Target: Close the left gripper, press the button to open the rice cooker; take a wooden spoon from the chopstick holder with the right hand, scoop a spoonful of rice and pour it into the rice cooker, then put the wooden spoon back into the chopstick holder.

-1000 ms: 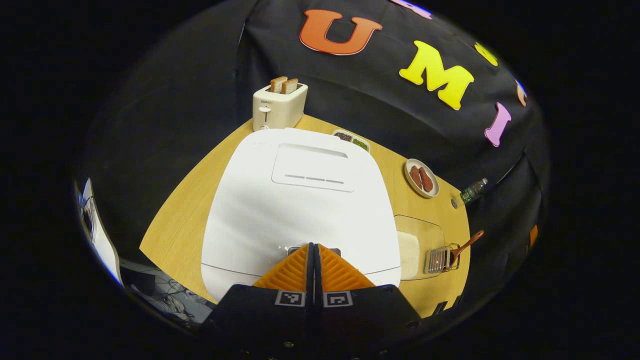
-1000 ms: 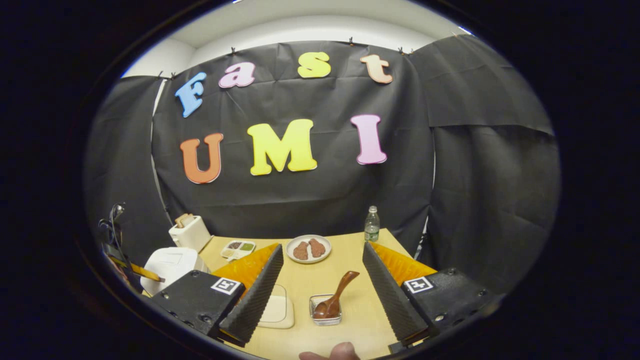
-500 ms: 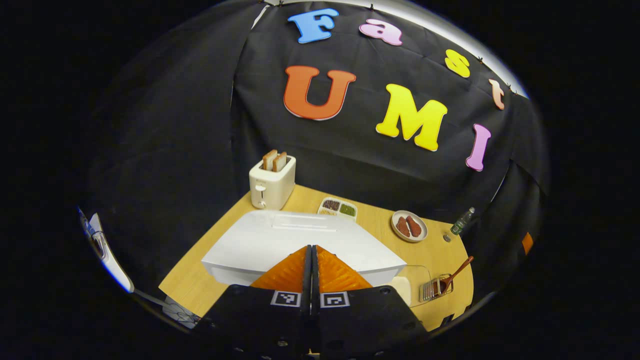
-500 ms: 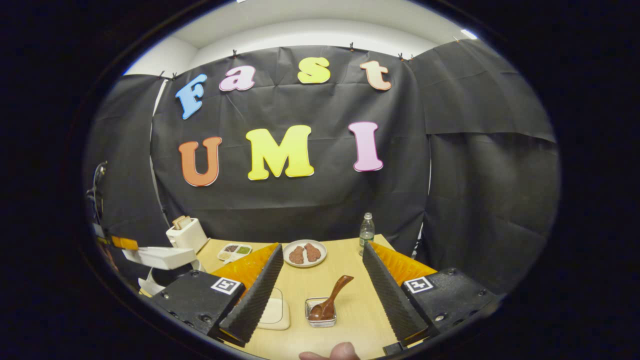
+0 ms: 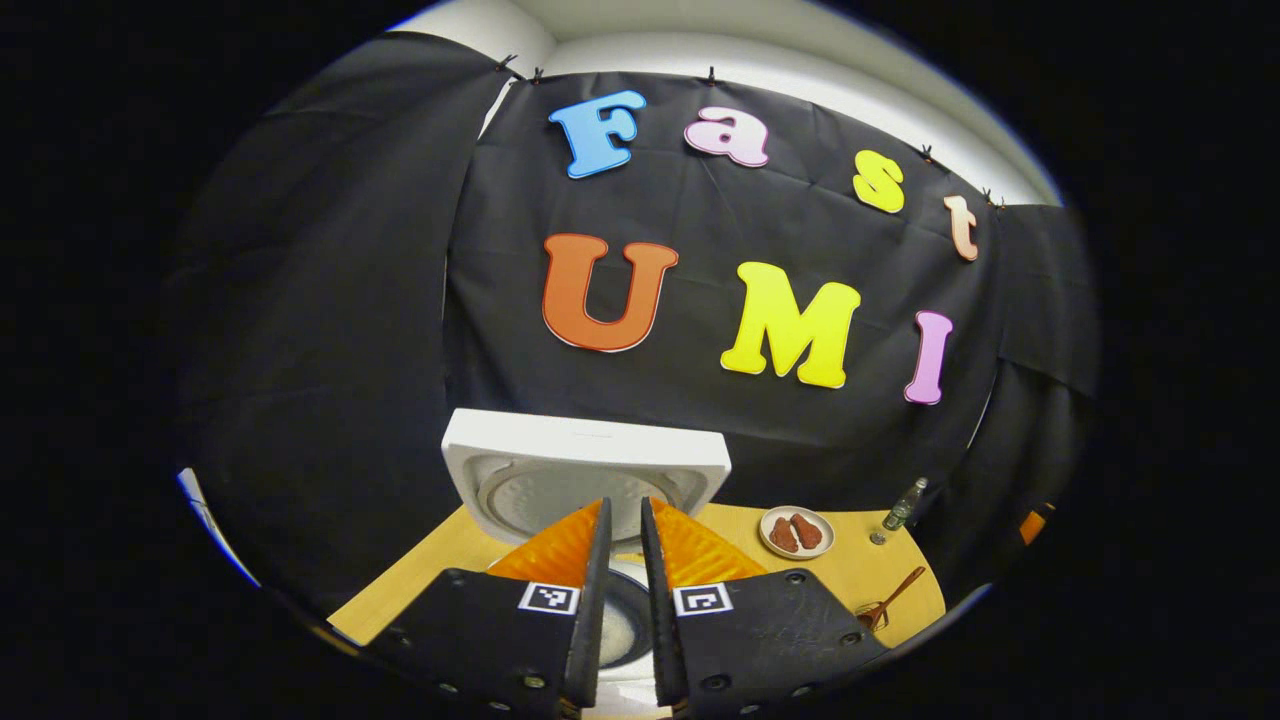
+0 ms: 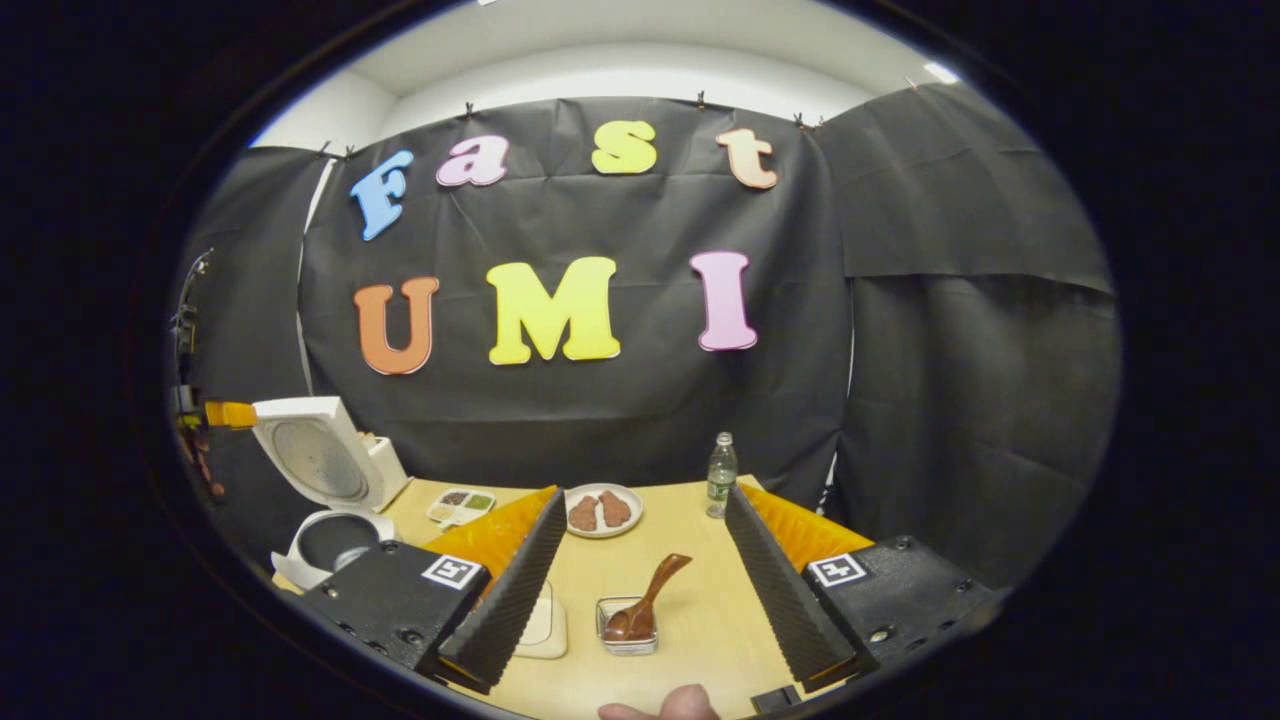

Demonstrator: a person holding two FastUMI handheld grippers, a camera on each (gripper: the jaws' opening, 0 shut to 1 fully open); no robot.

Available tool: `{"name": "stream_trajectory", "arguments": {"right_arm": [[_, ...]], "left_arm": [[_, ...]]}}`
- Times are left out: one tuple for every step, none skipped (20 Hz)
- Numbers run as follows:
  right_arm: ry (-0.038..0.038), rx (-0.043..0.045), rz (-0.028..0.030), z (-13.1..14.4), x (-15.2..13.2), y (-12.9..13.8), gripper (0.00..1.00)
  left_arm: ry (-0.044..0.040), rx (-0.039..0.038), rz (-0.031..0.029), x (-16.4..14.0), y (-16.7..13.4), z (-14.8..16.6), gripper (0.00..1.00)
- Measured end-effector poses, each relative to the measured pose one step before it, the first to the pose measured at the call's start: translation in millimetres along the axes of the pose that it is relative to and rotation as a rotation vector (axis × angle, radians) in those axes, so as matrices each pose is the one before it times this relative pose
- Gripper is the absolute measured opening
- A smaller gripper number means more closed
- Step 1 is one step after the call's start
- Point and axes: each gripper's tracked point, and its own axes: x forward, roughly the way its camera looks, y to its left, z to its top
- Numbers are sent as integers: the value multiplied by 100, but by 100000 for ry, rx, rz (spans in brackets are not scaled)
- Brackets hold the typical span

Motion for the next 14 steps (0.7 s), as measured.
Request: {"name": "stream_trajectory", "arguments": {"right_arm": [[169, 50, -189, -88, -21, -256, 100], [102, -59, -62, -176, 0, -228, 100], [128, -17, -100, -55, -55, -122, 100], [201, -25, 83, -120, 114, -114, 100], [344, -43, 48, -158, 37, -100, 100], [140, -60, 3, -73, -3, -87, 100], [-15, 88, 78, -102, -11, -45, 100], [13, 234, 258, -19, 11, -19, 100], [24, 149, 253, -47, 30, -6, 100], [255, -49, 119, -258, 41, -175, 100], [162, -134, 2, -202, -29, -170, 100], [319, -44, -240, -204, 73, -264, 100], [617, 225, 48, -347, 267, -250, 100], [760, 350, 357, -458, 203, -154, 100]], "left_arm": [[-1665, 806, 107, -437, -203, 508, 23], [-1523, 910, 489, -441, -40, 429, 35], [-1005, 677, 208, -388, -42, 66, 42], [-945, 233, 702, -399, -10, 254, 54], [-936, -349, -41, -633, -113, 505, 66], [-580, -255, 220, -250, -45, 268, 79], [-879, -292, 832, -50, 5, 21, 84], [-387, -53, 492, -107, 11, 109, 83], [-1206, 312, 833, -461, -18, 304, 96], [-1060, 426, 468, -292, -22, 318, 94], [-1008, 554, 410, -361, -196, 41, 83], [-403, 624, 143, -232, -98, 78, 94], [-274, 668, 319, -152, -81, 3, 94], [-415, 599, 419, -390, -153, 11, 94]]}}
